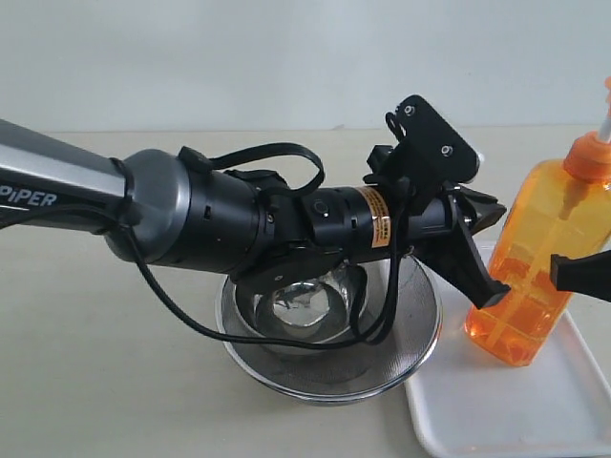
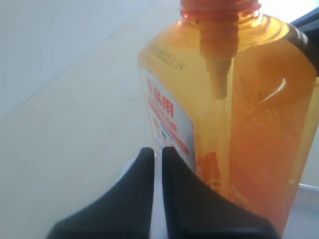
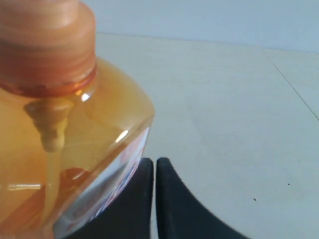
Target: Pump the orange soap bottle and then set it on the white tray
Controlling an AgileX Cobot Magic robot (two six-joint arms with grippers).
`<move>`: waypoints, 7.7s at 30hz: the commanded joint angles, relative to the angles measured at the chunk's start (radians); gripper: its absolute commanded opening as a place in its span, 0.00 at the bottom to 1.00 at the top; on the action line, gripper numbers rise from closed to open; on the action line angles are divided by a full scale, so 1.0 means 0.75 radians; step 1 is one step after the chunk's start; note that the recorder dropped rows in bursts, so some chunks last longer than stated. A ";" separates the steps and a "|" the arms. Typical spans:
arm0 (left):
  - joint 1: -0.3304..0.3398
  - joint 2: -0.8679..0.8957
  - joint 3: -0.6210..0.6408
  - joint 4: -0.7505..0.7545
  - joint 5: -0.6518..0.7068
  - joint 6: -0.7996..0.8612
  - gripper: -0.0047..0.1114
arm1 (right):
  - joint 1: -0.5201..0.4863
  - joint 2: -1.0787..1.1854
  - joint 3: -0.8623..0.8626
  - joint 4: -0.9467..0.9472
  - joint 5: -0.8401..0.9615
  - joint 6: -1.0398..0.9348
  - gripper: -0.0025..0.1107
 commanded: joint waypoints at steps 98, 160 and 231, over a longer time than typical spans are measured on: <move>0.007 -0.015 -0.020 0.036 0.026 -0.068 0.08 | -0.442 -0.026 -0.153 -0.037 -0.551 -0.469 0.02; 0.019 -0.551 0.233 0.034 0.477 -0.066 0.08 | -0.439 -0.963 -0.153 1.020 -0.364 -1.408 0.02; 0.019 -0.551 0.233 0.034 0.471 -0.066 0.08 | -0.826 -1.426 0.334 2.509 -0.640 -2.954 0.02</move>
